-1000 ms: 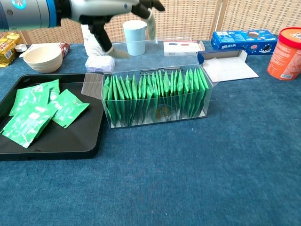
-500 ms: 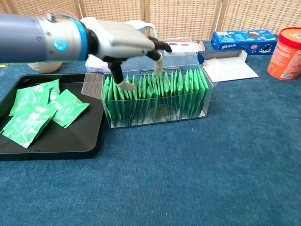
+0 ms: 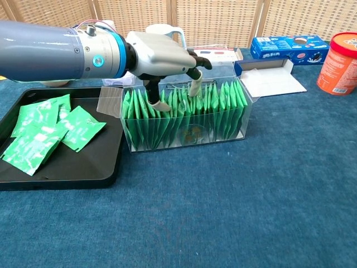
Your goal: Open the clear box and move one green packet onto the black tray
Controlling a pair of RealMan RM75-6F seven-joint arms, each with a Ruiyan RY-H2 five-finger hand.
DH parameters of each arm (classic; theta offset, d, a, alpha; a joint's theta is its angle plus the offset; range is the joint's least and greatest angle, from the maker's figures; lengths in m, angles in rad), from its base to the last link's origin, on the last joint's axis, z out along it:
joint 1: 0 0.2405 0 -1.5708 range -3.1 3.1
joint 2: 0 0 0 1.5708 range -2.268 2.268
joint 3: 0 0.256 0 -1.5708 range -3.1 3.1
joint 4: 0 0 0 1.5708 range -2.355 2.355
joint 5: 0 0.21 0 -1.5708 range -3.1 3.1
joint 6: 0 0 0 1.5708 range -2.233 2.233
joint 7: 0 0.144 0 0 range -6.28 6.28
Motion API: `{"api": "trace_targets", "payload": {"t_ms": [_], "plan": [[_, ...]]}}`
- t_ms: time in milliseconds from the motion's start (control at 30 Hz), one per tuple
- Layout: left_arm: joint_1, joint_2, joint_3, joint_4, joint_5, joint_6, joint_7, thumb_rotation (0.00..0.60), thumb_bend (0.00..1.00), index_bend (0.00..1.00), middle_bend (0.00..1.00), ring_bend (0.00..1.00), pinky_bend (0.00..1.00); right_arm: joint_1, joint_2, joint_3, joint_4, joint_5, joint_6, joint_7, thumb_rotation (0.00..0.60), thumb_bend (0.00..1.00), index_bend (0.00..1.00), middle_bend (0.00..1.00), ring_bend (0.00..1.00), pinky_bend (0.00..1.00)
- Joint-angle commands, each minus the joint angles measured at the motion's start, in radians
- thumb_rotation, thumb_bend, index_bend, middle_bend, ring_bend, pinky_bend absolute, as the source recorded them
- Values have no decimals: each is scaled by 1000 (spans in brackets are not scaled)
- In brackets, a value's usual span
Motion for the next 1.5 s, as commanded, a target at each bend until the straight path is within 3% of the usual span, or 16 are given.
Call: {"api": "trace_targets", "payload": {"t_ms": [33,400,1133,1267,1500], "plan": [[-16,12,12,-11,-38,-8,29,600,271,340,0,0,126,-2,0,1,1,1,1,2,600,346,0,29,0,54],[-47,37,38,-49,-122,9,75,600,271,379,0,0,124,-2,-1,3,3,0,1,1,600,345,0,29,0,54],[-82,-23,49,8,-176,53,103,600,296,544,1,0,124,-14,3,7,2,0,17,15,600,345,0,29,0,54],[-87,-27,51,12,-187,53,105,600,348,581,25,0,124,-17,3,8,6,1,21,20,600,345,0,33,0,54],[-92,-33,54,17,-199,60,110,600,353,629,75,0,124,-19,3,10,10,1,24,27,600,345,0,34,0,54]]}}
